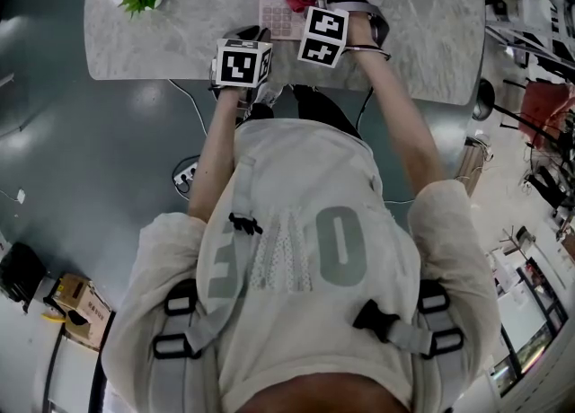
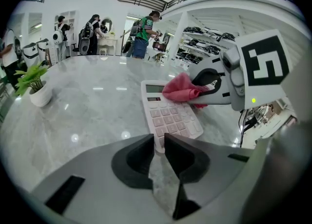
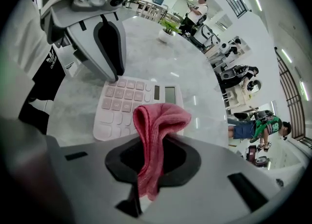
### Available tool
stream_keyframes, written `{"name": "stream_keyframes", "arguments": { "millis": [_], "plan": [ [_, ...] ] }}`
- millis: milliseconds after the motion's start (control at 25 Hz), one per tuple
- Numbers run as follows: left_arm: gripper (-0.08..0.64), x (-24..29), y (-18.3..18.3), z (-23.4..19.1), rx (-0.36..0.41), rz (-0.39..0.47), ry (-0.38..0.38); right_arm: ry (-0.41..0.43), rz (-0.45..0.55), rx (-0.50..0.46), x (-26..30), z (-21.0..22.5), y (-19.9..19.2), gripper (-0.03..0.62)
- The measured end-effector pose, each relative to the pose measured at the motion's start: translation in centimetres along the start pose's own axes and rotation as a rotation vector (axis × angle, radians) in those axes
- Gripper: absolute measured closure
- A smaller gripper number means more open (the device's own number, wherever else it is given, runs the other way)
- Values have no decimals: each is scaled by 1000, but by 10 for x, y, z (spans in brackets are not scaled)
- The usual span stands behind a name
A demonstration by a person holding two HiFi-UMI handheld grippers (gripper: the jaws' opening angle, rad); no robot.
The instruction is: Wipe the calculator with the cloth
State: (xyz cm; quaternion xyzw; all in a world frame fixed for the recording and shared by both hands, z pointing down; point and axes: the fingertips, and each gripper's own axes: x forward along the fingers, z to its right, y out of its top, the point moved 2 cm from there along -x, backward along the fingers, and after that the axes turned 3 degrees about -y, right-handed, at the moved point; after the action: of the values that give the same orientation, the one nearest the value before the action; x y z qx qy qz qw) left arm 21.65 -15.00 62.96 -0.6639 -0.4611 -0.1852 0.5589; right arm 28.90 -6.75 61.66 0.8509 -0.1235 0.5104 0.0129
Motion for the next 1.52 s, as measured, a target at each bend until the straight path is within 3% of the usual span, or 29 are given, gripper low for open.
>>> {"name": "stream_keyframes", "arguments": {
  "millis": [840, 1520],
  "plan": [
    [480, -1, -1, -1, 15, 16, -18, 111, 38, -7, -26, -71, 10, 537],
    [480, -2, 0, 2, 26, 21, -45, 131, 17, -1, -36, -96, 12, 537]
  ]
}}
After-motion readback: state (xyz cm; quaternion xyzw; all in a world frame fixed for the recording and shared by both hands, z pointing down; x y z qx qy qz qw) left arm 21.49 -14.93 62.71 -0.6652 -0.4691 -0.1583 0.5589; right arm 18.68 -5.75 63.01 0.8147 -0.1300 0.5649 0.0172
